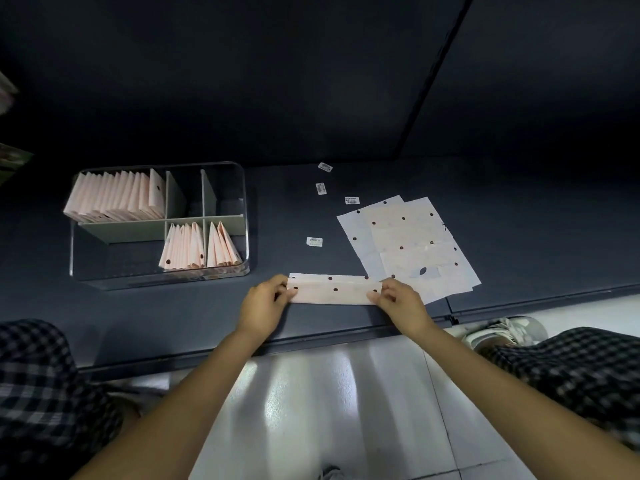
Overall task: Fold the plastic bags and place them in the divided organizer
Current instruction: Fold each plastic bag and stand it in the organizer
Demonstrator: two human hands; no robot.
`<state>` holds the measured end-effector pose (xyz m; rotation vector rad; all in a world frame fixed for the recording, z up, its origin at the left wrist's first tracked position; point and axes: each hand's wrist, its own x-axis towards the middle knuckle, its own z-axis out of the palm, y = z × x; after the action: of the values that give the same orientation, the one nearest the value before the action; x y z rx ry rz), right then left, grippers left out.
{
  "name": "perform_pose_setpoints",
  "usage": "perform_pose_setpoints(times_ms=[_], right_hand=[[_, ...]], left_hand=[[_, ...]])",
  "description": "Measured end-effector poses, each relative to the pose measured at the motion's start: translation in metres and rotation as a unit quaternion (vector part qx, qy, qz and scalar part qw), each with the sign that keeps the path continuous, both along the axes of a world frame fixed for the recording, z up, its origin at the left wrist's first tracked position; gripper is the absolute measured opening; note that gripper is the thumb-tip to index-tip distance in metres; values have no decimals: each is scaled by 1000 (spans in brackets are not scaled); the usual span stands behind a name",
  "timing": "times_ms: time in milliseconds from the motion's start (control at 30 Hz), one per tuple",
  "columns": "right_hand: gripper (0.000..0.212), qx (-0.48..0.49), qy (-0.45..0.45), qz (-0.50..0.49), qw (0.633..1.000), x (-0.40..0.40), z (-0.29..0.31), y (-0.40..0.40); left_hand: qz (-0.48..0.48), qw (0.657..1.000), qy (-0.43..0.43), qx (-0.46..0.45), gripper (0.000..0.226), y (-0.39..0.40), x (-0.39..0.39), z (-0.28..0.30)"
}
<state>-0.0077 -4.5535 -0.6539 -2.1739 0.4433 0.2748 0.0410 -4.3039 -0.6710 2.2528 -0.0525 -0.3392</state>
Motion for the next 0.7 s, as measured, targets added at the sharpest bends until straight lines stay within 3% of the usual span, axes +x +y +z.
perform_pose_setpoints(times_ms=[167,233,333,400,467,600,700], right_hand=[[22,-29,11,-88,996,8,-11,9],[25,-41,18,-109,993,11,-13,12],[28,-53,27,-138,989,16,-15,14],[28,-61,35,-140,988,19,-15,15],[27,-71,44,-134,987,21,-14,16],[27,-103,28,-122,987,18,-9,19],[29,-194,-119,-106,968,6,-3,31]], left_hand=[[46,999,-13,-3,31,-11,-2,5],[33,992,-108,54,37,-15,-9,7],[-107,956,-238,131,43,-28,-23,5],[-236,929,-225,173,57,-40,-33,-1],[-301,900,-193,248,72,-46,-39,-12],[-287,890,-139,326,84,-38,-40,-23],[-296,886,-130,334,85,-34,-38,-22]])
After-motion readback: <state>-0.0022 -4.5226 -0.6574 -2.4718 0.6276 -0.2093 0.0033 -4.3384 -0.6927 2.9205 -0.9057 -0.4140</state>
